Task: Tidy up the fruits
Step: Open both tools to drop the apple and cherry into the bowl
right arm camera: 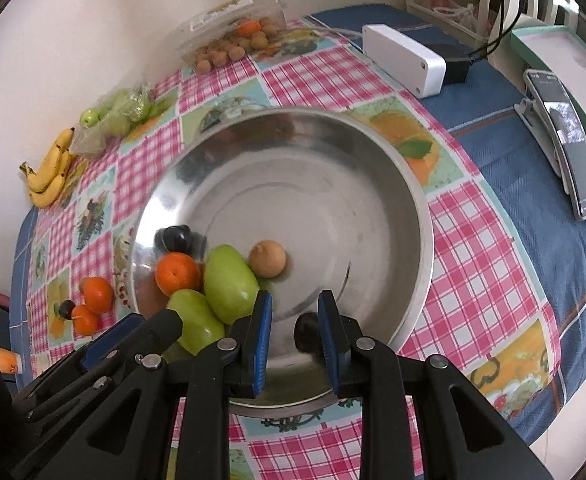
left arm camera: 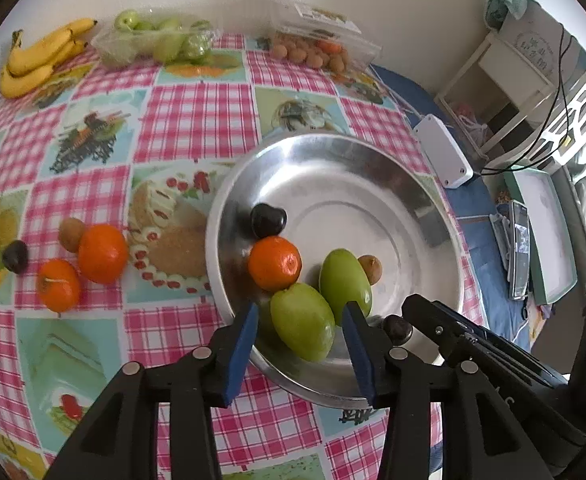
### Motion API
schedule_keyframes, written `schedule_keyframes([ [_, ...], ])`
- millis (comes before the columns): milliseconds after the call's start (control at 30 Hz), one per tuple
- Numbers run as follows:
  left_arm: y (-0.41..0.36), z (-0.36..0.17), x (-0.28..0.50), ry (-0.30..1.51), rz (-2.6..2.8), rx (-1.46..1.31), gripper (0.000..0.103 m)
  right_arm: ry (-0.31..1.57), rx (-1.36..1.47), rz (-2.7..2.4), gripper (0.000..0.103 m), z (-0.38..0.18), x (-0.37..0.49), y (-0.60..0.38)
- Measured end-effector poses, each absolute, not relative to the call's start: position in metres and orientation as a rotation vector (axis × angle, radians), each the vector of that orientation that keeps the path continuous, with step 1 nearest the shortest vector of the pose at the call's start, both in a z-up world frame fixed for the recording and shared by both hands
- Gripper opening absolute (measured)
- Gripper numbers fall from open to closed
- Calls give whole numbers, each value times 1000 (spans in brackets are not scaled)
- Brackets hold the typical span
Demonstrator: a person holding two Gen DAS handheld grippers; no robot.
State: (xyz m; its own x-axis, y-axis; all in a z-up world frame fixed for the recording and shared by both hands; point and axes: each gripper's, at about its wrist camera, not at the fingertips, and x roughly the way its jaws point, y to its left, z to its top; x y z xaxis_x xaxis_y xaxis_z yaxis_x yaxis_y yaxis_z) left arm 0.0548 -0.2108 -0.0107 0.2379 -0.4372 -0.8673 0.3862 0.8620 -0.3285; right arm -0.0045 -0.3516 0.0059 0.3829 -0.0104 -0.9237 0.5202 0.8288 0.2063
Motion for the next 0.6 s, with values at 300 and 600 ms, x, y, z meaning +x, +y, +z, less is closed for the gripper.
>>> schedule_keyframes([
  [300, -194, -2, 64, 1178, -499, -57, 50, 1117, 501, -345, 25, 12, 0, -348],
  [600, -180, -9, 73, 1190, -425, -59, 58, 1144, 466, -346, 27, 9, 3, -344],
])
